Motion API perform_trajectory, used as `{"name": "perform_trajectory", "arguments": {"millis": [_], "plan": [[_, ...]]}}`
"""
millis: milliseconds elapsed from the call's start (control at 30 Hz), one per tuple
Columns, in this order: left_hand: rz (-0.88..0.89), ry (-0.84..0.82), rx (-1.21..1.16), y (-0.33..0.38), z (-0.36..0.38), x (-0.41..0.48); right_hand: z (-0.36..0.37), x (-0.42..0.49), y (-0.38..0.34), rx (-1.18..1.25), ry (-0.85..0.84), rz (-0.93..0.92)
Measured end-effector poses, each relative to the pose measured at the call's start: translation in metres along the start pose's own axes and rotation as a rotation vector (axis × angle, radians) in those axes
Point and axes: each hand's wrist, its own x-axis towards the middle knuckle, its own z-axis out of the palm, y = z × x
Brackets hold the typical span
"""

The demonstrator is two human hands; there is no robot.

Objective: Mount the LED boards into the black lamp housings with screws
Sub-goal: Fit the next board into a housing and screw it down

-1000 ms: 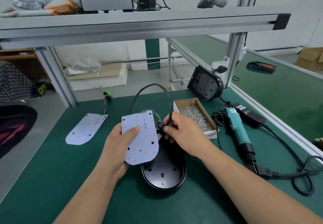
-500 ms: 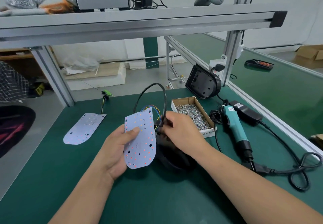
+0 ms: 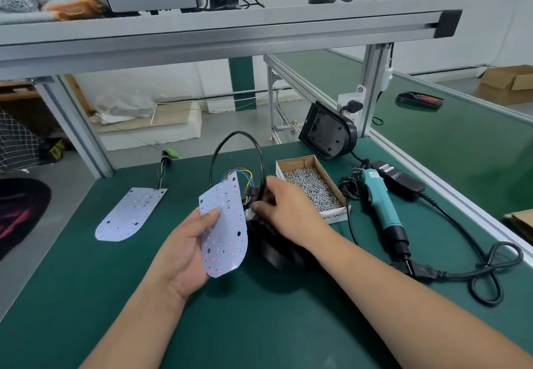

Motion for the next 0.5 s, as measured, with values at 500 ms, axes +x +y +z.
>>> {"name": "perform_trajectory", "arguments": {"millis": [500], "plan": [[0.019, -0.066, 0.034, -0.003, -0.003, 0.004, 0.01, 0.002, -0.005, -0.044, 0.021, 0.031]]}}
